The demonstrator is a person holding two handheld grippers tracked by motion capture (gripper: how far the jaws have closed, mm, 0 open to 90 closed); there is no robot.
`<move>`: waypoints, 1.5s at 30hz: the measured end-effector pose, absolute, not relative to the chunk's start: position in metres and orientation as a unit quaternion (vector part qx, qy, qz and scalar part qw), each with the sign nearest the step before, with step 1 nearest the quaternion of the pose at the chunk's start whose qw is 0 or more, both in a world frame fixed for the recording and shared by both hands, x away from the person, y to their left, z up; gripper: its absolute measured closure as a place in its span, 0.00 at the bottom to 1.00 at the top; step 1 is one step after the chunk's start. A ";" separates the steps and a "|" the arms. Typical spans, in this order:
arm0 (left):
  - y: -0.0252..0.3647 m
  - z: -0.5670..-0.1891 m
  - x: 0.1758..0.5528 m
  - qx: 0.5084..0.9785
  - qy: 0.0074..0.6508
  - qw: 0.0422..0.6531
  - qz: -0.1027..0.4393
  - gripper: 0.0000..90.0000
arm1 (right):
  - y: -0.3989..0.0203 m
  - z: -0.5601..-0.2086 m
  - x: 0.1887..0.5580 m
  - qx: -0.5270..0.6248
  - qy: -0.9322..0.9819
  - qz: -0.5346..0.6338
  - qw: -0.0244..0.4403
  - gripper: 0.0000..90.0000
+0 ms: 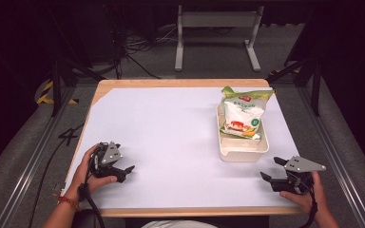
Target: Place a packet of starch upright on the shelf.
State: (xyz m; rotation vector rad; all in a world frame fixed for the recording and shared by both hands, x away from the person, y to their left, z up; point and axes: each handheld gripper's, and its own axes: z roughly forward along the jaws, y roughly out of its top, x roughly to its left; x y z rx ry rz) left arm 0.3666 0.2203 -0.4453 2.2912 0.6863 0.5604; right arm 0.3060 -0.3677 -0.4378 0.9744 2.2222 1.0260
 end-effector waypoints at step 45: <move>0.258 -0.447 0.349 0.807 0.331 0.430 0.233 0.09 | -0.364 -0.439 0.316 0.351 0.819 0.376 0.253 0.24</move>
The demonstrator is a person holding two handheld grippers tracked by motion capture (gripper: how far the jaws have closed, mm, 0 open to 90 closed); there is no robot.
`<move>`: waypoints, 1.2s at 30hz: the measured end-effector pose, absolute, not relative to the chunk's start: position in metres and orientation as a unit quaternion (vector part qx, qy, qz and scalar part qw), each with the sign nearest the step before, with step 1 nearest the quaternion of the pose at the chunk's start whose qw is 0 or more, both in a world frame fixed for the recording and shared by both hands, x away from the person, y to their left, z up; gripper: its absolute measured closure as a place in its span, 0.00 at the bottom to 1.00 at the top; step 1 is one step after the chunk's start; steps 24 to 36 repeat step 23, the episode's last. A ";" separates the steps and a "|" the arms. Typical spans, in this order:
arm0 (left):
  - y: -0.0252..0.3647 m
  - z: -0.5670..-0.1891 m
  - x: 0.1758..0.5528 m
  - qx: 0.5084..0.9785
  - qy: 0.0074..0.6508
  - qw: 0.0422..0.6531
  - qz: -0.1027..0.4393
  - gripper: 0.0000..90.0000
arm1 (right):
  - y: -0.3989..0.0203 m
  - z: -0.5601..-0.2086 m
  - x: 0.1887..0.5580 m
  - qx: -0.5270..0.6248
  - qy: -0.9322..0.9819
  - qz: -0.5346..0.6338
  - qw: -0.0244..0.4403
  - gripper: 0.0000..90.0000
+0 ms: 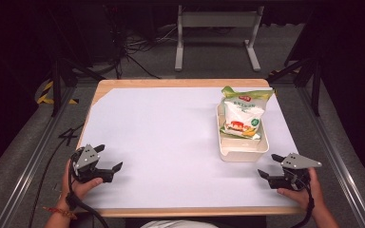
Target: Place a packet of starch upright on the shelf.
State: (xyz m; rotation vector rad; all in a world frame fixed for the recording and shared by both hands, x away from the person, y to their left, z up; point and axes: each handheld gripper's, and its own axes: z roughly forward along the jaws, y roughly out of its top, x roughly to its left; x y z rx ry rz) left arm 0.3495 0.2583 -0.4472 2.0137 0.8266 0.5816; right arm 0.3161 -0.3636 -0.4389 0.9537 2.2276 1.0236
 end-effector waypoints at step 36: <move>0.252 -0.449 0.354 0.819 0.322 0.420 0.222 0.09 | -0.366 -0.439 0.315 0.356 0.815 0.379 0.254 0.24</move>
